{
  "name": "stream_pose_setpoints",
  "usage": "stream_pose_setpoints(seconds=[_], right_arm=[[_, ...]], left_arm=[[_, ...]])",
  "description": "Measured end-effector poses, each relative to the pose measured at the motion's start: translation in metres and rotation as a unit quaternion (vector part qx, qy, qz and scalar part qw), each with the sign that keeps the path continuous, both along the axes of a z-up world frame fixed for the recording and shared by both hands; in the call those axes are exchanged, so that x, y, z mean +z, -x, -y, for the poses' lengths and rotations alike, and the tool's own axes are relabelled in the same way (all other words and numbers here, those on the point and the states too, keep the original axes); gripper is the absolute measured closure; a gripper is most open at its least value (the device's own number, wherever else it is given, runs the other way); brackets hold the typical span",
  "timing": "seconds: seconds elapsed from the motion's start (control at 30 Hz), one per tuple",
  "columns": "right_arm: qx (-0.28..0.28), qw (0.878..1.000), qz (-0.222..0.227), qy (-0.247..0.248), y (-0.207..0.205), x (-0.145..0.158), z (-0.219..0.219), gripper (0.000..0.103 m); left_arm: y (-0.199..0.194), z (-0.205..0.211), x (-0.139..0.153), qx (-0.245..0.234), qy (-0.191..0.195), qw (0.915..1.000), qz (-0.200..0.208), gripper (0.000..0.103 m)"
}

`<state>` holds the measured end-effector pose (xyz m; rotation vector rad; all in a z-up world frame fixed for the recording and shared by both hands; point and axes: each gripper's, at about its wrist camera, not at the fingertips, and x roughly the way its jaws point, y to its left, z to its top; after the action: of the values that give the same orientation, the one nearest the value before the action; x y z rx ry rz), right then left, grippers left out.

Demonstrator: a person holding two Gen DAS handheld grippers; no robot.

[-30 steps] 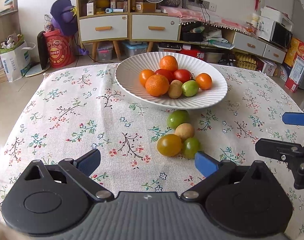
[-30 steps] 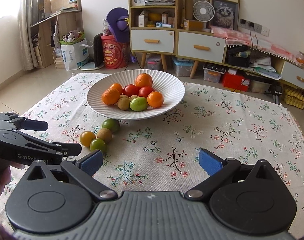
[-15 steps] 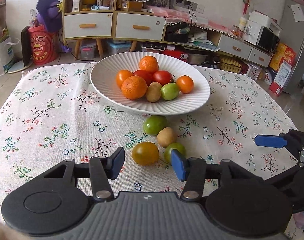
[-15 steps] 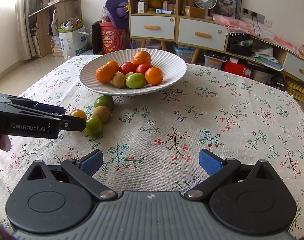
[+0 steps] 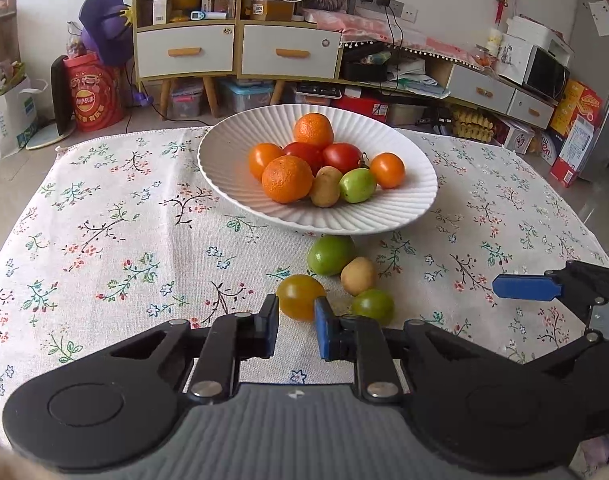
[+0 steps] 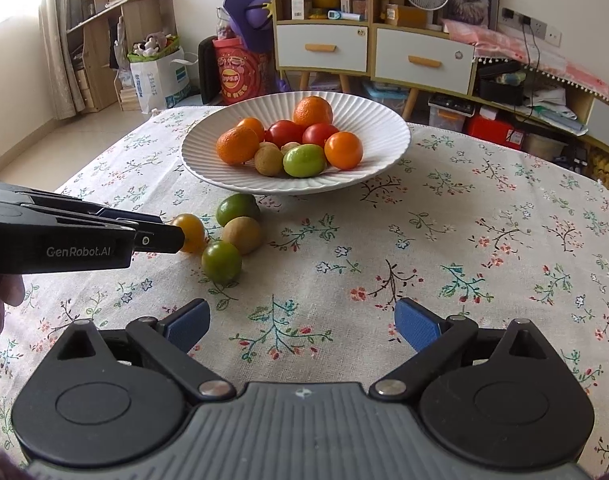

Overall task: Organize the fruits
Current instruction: 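Grasp the yellow tomato with the left gripper while the right gripper grasps a green tomato, then carry both tomatoes into the white bowl and open both grippers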

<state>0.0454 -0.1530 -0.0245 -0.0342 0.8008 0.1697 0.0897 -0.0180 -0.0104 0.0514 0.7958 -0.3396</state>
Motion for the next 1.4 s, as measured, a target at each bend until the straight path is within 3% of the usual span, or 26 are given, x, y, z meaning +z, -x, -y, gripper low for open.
stream_pose_setpoints(seconds=[0.2, 0.33, 0.4, 0.43, 0.53, 0.6, 0.97, 1.17, 1.27, 1.37, 1.4], right_arm=[[0.022, 1.000, -0.002, 0.020, -0.007, -0.007, -0.018, 0.024], [0.030, 0.999, 0.009, 0.026, -0.009, -0.006, -0.024, 0.034], [0.037, 0.999, 0.007, 0.022, -0.012, -0.005, -0.025, 0.047], [0.038, 0.999, 0.007, 0.020, -0.013, -0.004, -0.026, 0.049], [0.046, 0.999, 0.010, 0.017, -0.014, -0.003, -0.030, 0.063], [0.051, 0.999, 0.008, 0.012, -0.014, -0.003, -0.031, 0.078], [0.024, 1.000, 0.009, -0.005, -0.011, 0.007, -0.011, 0.080], [0.005, 1.000, 0.004, -0.012, -0.015, 0.009, -0.001, 0.080], [0.006, 1.000, 0.008, -0.013, -0.014, 0.011, 0.002, 0.080], [0.006, 1.000, 0.010, -0.015, -0.015, 0.012, 0.004, 0.080], [0.006, 1.000, 0.010, -0.016, -0.015, 0.013, 0.004, 0.080]], left_arm=[[-0.002, -0.019, -0.010, -0.009, -0.008, 0.9999, -0.008, 0.091], [-0.004, -0.031, -0.014, -0.009, 0.003, 0.9999, -0.006, 0.076], [-0.005, -0.034, -0.015, -0.013, 0.009, 0.9999, -0.003, 0.068], [-0.006, -0.034, -0.015, -0.015, 0.010, 0.9998, -0.002, 0.063], [-0.007, -0.031, -0.015, -0.022, 0.012, 0.9997, -0.001, 0.059], [-0.008, -0.029, -0.015, -0.027, 0.011, 0.9996, 0.000, 0.059], [-0.005, -0.012, -0.014, -0.058, 0.019, 0.9981, 0.002, 0.058], [-0.012, 0.000, -0.016, -0.048, 0.027, 0.9984, -0.009, 0.061], [-0.015, 0.006, -0.015, -0.040, 0.023, 0.9989, -0.011, 0.069], [-0.017, 0.007, -0.015, -0.033, 0.021, 0.9991, -0.014, 0.084], [-0.017, 0.007, -0.015, -0.031, 0.021, 0.9992, -0.014, 0.084]])
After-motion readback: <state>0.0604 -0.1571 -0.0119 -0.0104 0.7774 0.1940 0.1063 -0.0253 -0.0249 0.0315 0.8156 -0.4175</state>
